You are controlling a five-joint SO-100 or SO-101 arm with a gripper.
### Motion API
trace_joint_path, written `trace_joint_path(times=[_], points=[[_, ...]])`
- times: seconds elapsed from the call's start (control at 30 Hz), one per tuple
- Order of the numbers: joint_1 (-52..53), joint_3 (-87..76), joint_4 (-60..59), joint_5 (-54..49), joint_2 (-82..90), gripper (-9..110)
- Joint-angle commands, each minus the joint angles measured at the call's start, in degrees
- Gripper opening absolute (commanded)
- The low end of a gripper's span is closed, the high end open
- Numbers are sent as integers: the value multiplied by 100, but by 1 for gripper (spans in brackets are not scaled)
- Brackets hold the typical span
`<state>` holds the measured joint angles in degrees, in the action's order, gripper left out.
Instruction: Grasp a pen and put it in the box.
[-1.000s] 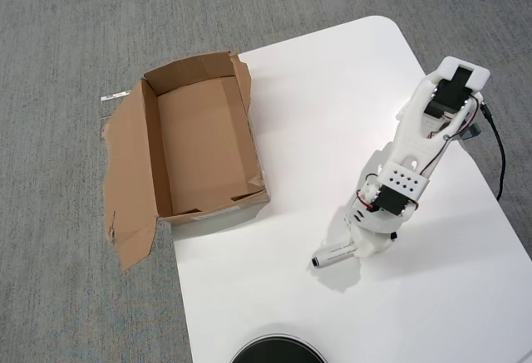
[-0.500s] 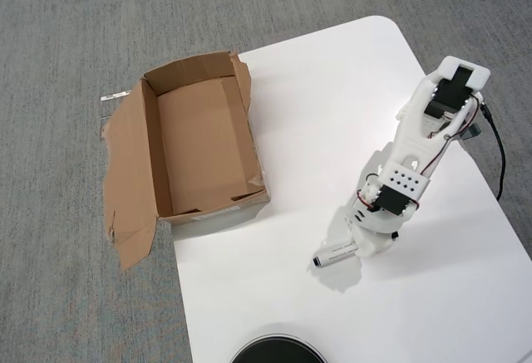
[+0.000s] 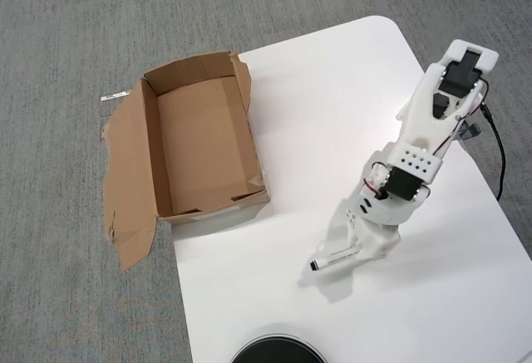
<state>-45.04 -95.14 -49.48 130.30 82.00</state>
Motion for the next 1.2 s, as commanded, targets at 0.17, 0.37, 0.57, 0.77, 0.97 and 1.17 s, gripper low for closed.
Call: trace_joint_path(times=[0.17, 0.37, 0.57, 0.77, 0.97, 1.17], points=[[294, 92, 44, -31, 1090, 0], [637, 101, 62, -40, 1626, 0], [1042, 101, 62, -48, 2048, 0], [1569, 541, 62, -233, 2241, 0], [2307, 1393, 62, -1463, 2206, 0], [3072, 2026, 70, -1991, 2197, 0]])
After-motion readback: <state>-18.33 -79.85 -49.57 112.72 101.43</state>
